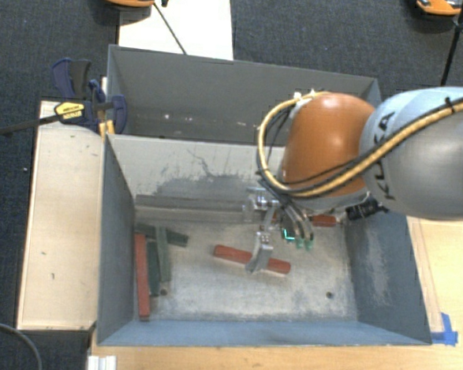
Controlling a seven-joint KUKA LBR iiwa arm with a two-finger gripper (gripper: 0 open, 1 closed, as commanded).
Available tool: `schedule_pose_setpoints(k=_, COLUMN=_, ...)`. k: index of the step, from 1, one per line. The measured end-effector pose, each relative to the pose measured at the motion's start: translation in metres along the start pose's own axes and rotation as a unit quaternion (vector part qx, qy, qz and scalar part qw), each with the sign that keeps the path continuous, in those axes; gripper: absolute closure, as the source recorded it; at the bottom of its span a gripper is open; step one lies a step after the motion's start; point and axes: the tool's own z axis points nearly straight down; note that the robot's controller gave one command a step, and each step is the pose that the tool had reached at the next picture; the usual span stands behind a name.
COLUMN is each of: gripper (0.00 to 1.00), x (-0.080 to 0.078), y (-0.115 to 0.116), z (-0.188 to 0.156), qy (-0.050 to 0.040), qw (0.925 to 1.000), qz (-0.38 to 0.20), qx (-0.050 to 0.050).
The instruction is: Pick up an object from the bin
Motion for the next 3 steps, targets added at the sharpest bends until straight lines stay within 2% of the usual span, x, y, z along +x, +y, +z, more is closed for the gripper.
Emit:
schedule_pose_setpoints(k=1, gripper=1.00, x=0.003, y=-0.022, z=0.095, qy=0.0010, qw=1.0000, qz=0.004, qx=0.000)
schedule_pose_setpoints(k=2, gripper=1.00, x=0.003, y=-0.022, z=0.095, qy=0.0010, qw=1.0000, qz=0.005, qx=0.000)
schedule_pose_setpoints(k=3, gripper=1.00, x=0.030, y=-0.043, z=-0.018, qy=-0.0001, qw=0.9997, qz=0.024, qx=0.000)
